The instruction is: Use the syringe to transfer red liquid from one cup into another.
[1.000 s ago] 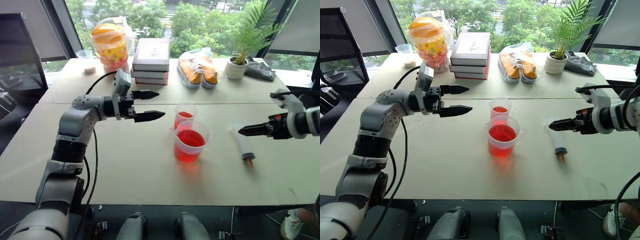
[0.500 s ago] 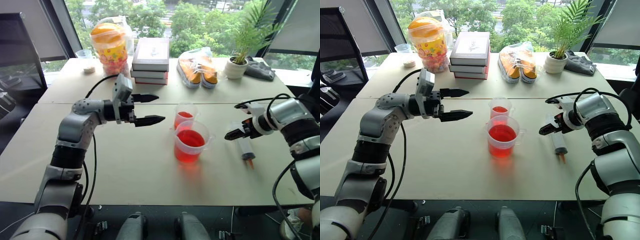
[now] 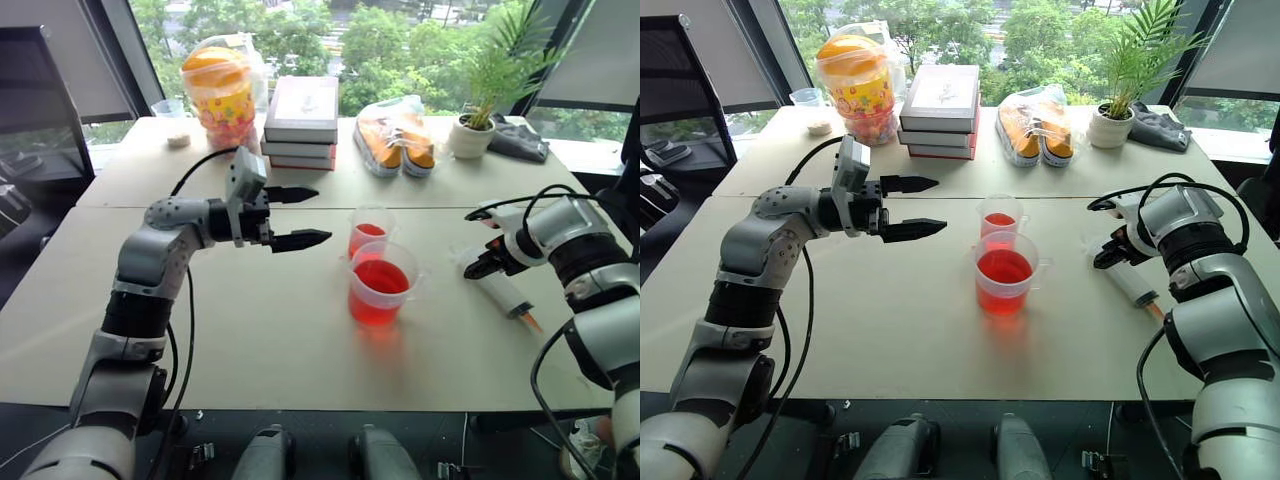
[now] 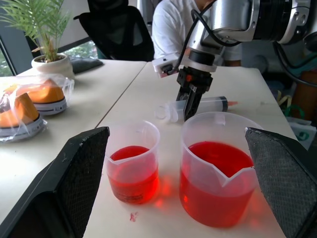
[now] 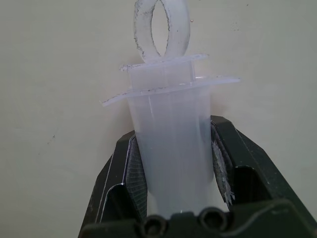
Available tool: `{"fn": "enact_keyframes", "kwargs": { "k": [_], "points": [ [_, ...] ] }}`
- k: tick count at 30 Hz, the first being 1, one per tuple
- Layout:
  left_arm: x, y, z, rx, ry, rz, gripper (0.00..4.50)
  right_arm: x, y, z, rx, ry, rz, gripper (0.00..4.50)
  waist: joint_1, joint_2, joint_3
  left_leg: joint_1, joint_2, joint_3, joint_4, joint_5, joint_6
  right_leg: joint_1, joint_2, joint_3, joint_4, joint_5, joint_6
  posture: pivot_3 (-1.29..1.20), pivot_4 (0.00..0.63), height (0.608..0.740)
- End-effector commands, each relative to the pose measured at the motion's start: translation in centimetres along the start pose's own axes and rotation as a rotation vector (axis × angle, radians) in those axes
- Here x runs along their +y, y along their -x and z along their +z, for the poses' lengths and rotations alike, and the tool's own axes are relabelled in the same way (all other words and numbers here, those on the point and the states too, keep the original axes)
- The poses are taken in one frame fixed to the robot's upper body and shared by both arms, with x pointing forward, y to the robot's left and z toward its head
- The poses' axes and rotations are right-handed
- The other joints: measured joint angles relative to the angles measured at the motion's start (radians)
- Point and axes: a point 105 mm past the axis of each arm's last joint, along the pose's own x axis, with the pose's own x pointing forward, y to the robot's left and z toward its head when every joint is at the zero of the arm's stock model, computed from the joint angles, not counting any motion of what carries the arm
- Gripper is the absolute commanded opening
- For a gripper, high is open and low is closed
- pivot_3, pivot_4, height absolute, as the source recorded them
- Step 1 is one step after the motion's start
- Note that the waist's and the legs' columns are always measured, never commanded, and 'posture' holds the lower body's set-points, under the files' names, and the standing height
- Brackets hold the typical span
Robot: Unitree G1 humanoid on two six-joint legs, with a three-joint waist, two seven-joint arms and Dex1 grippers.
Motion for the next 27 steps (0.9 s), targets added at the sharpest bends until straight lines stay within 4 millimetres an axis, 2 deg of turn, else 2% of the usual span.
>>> {"fn": "enact_keyframes", "kwargs": {
  "k": [1,3,7,10,12,16,17,19,21,24,27],
  "points": [
    [0.1,-0.4,1.2,-0.023,-0.046,-0.020,4.50,-0.3,0.9,-0.4,-0.018,-0.027,0.001,1.44,0.003,0.000,0.000,0.000,0.000,0.000,0.000,0.000,0.000,0.000,0.000,0.000,0.000,0.000,0.000,0.00,0.150,0.740],
    [0.2,-0.7,1.3,-0.025,-0.050,-0.029,4.50,-0.7,2.7,0.4,-0.103,-0.038,-0.024,1.44,0.003,0.000,0.000,0.000,0.000,0.000,0.000,0.000,0.000,0.000,0.000,0.000,0.000,0.000,0.000,0.00,0.150,0.740],
    [0.6,-1.1,1.7,-0.027,-0.056,-0.047,4.50,-0.6,9.3,4.2,-0.465,-0.003,-0.076,1.44,0.003,0.003,0.001,-0.005,-0.001,0.000,0.000,0.000,0.000,-0.005,-0.001,0.001,0.001,0.000,0.000,0.00,0.150,0.740],
    [0.9,-1.3,1.9,-0.031,-0.056,-0.063,4.50,2.4,15.6,7.3,-0.854,0.094,-0.054,1.44,-0.003,0.004,0.001,-0.009,-0.001,0.000,0.000,0.000,0.000,-0.010,0.000,0.001,0.002,0.000,0.000,0.00,0.150,0.740],
    [1.0,-1.5,2.2,-0.035,-0.055,-0.076,4.50,4.6,18.9,8.0,-1.064,0.154,-0.047,1.44,-0.004,0.004,0.001,-0.010,0.001,0.000,-0.001,0.000,0.000,-0.013,0.001,0.001,0.004,0.000,0.000,0.00,0.150,0.740],
    [1.3,-1.8,2.6,-0.039,-0.055,-0.094,4.50,8.6,22.9,8.4,-1.401,0.188,0.019,1.44,0.001,0.003,0.001,-0.014,0.000,0.000,0.002,0.000,0.000,-0.016,0.001,0.001,0.007,0.000,0.000,0.00,0.150,0.740],
    [1.3,-1.9,2.7,-0.038,-0.057,-0.098,4.50,9.2,23.3,8.3,-1.443,0.171,0.045,1.44,0.002,0.003,0.001,-0.014,0.000,0.000,0.002,0.001,0.000,-0.016,0.000,0.001,0.008,0.000,0.000,0.00,0.150,0.740],
    [1.4,-2.2,3.3,-0.043,-0.062,-0.118,4.50,11.9,23.8,7.9,-1.595,0.177,0.133,1.44,0.004,0.003,0.001,-0.015,-0.001,0.000,0.005,0.001,0.000,-0.016,-0.001,0.001,0.009,0.000,0.000,0.00,0.150,0.740],
    [1.5,-2.4,3.7,-0.046,-0.064,-0.133,4.50,13.5,23.6,7.3,-1.662,0.173,0.175,1.44,0.005,0.003,0.000,-0.015,-0.001,0.000,0.005,0.001,0.000,-0.016,-0.001,0.001,0.010,0.000,0.001,0.00,0.150,0.740],
    [1.5,-2.7,4.4,-0.042,-0.071,-0.168,4.50,15.7,20.2,5.9,-1.649,0.189,0.214,1.44,0.006,0.001,-0.001,-0.015,-0.001,-0.001,0.005,0.001,0.000,-0.017,-0.001,0.001,0.012,0.000,0.001,0.00,0.150,0.740],
    [1.3,-2.8,4.6,-0.031,-0.073,-0.207,4.50,16.9,17.0,4.8,-1.612,0.193,0.205,1.44,0.000,0.001,-0.001,-0.015,-0.002,0.001,0.004,0.001,0.000,-0.018,-0.001,0.002,0.012,0.000,0.001,0.00,0.150,0.740]
  ]
}}
